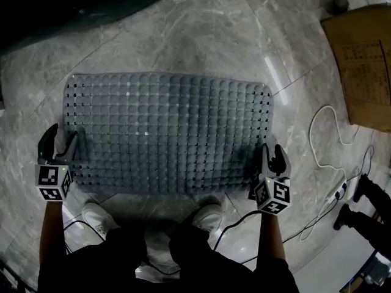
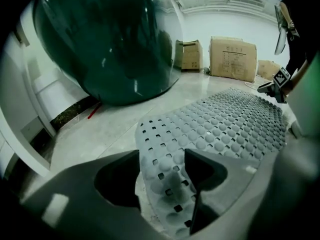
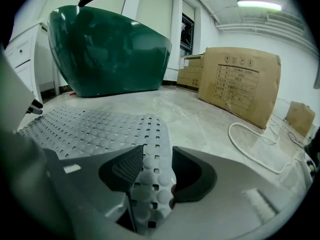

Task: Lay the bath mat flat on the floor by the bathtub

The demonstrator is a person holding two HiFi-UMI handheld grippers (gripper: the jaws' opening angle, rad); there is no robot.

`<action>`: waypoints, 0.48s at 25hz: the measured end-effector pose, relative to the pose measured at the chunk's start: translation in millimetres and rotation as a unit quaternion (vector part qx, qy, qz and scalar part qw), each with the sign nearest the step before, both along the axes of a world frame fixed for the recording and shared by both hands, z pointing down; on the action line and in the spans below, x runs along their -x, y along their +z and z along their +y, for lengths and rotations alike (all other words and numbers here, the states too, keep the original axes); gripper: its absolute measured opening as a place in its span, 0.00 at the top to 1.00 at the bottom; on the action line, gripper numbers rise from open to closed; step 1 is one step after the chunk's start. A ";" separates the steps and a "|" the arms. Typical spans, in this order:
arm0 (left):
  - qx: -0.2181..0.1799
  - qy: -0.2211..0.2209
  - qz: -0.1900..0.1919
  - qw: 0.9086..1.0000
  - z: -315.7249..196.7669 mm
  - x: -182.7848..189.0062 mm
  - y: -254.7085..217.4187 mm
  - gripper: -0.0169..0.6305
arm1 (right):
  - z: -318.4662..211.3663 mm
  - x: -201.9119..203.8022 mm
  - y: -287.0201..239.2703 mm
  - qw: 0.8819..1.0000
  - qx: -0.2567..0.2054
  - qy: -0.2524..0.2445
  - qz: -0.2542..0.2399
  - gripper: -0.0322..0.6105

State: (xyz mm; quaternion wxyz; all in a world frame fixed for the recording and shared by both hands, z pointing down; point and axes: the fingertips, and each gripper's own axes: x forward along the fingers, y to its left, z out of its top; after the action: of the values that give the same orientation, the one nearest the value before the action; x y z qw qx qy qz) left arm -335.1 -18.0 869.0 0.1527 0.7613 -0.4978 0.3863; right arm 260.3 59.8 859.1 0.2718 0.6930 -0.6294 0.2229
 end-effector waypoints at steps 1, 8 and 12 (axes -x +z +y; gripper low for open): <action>-0.003 0.002 0.002 1.000 -0.3 -1.6 -1.4 0.53 | -2.1 2.5 -1.2 1.000 -0.003 -0.002 -0.001 0.63; -0.006 0.001 0.005 1.000 -1.2 -5.0 1.3 0.72 | -9.5 11.9 1.2 1.000 -0.007 -0.008 -0.007 0.73; -0.010 0.001 0.003 1.000 -0.8 -6.4 1.3 0.84 | -10.3 16.7 3.2 1.000 -0.004 -0.011 -0.006 0.82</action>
State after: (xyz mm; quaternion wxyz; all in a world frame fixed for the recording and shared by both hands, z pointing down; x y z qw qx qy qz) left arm -328.7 -18.8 870.3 0.1464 0.7646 -0.5005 0.3788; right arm 243.6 49.5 862.3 0.2676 0.6858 -0.6395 0.2216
